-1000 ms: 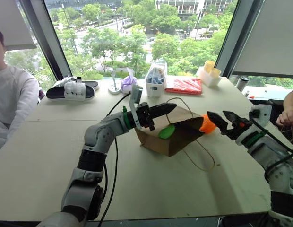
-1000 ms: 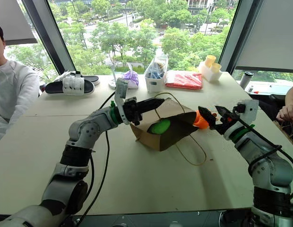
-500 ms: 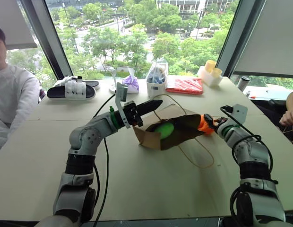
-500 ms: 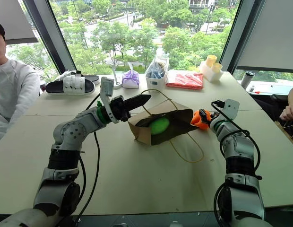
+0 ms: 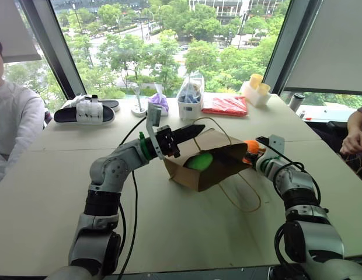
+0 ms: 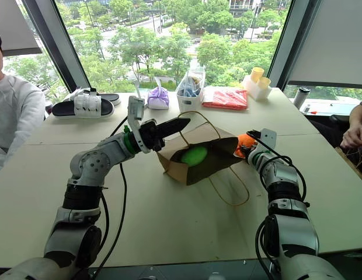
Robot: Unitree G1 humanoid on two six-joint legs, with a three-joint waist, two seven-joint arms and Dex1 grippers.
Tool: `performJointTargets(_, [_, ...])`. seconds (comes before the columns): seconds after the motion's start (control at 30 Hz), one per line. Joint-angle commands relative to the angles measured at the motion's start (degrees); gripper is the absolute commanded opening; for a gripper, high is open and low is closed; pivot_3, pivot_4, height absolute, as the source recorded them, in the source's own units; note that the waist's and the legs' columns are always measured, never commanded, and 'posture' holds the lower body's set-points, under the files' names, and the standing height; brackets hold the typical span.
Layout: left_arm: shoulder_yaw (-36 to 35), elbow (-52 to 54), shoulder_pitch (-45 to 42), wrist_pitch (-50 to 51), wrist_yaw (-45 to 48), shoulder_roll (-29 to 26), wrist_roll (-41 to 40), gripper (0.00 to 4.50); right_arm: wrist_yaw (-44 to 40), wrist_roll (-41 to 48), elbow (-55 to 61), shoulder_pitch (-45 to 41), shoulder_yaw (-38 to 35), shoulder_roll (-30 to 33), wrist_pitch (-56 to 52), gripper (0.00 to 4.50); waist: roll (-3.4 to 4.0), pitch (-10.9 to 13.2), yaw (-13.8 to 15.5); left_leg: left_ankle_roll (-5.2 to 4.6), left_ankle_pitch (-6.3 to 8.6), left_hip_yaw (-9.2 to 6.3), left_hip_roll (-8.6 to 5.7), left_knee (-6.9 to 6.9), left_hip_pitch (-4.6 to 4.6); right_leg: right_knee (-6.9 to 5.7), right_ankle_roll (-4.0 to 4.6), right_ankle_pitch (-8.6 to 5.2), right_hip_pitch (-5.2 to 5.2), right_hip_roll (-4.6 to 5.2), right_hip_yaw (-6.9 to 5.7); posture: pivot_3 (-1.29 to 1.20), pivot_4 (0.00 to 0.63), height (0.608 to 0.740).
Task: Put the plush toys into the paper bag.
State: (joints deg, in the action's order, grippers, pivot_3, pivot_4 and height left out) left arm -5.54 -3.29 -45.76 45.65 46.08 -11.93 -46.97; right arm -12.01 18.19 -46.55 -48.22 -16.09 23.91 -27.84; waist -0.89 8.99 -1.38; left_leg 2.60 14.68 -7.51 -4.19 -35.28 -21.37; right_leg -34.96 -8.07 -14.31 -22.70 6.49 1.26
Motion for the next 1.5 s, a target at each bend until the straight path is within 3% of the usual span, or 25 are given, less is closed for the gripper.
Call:
performJointTargets(0.03, [-0.3,0.7,-2.0,-1.2,0.6,0.1,-0.4,0.0,-0.4,-1.0,2.3,-0.3,-0.1,0.8,2.1,0.02,0.0,0.0,0.1,0.0,0.0,0.0,0.0,0.0,0.0,0.0,0.0,0.0,0.0,0.0,0.0,0.0,0.15,0.74])
performJointTargets(0.2, [1.0,0.2,-2.5,-1.9,1.3,0.5,0.6,0.0,-6.8,0.9,20.2,4.7,-0.4,4.3,2.6,0.02,0.01,0.0,0.4,0.04,-0.02,-0.01,-0.01,0.0,-0.04,0.0,0.0,0.0,-0.03,0.0,0.0,0.0,0.15,0.74])
performJointTargets(0.33, [1.7,-0.3,-3.0,-2.1,2.0,1.2,0.5,0.0,-4.8,5.5,46.5,13.2,-5.3,9.4,-8.7,0.02,0.01,0.0,0.8,0.21,-0.11,-0.13,-0.05,0.03,-0.16,0.0,-0.01,0.0,-0.04,0.02,-0.04,0.0,0.15,0.74])
performJointTargets(0.47, [1.8,-3.0,-4.4,-4.3,2.3,2.5,1.7,0.0,-5.3,13.6,62.9,20.2,-9.5,13.0,-23.4,0.02,0.0,0.0,0.6,-0.19,0.12,-0.11,-0.02,0.04,-0.04,0.15,-0.02,-0.01,0.06,0.02,-0.05,0.0,0.15,0.74])
performJointTargets(0.63, [1.4,-6.2,-6.3,-5.4,2.9,4.3,1.5,0.0,-6.0,30.1,75.7,26.2,-20.7,14.3,-37.0,0.02,0.0,0.0,0.7,-0.2,0.12,-0.06,0.01,-0.02,-0.02,0.19,0.0,-0.01,0.14,0.0,-0.04,0.0,0.15,0.74])
performJointTargets(0.73, [1.3,-7.3,-7.1,-5.6,3.3,4.9,1.3,0.0,-7.2,45.4,81.6,29.9,-24.5,14.6,-41.9,0.02,0.0,0.0,0.8,-0.21,0.12,-0.07,0.02,-0.04,-0.01,0.19,0.0,-0.01,0.17,0.0,-0.05,0.0,0.15,0.74])
performJointTargets(0.9, [1.3,-8.7,-8.1,-5.7,4.1,5.4,1.3,0.0,-3.3,55.7,83.9,34.6,-23.7,16.3,-41.7,0.02,-0.02,0.0,0.8,-0.25,0.14,-0.09,0.01,-0.05,-0.05,0.3,-0.01,-0.01,0.2,0.02,-0.09,0.0,0.15,0.74])
performJointTargets(1.1, [1.2,-8.4,-8.3,-4.9,4.4,6.2,0.6,0.0,1.0,57.4,80.0,34.5,-15.3,16.9,-41.1,0.02,-0.02,0.0,0.8,-0.26,0.15,-0.07,0.03,-0.08,-0.02,0.33,-0.01,-0.01,0.25,0.01,-0.1,0.0,0.15,0.74])
performJointTargets(1.27, [1.2,-7.2,-7.5,-4.2,4.2,6.4,0.1,0.0,9.6,64.0,70.6,31.5,-12.6,17.1,-42.0,0.02,-0.02,0.0,0.9,-0.26,0.15,-0.09,0.02,-0.08,-0.06,0.38,-0.01,0.0,0.25,0.02,-0.09,0.0,0.15,0.74])
performJointTargets(1.5, [1.3,-4.4,-5.9,-2.9,3.7,6.6,-0.6,0.0,8.6,65.1,62.2,22.8,-7.6,17.0,-41.0,0.02,-0.02,0.0,0.7,-0.27,0.15,-0.08,0.03,-0.03,-0.05,0.38,-0.01,0.0,0.21,-0.01,-0.1,0.0,0.15,0.74])
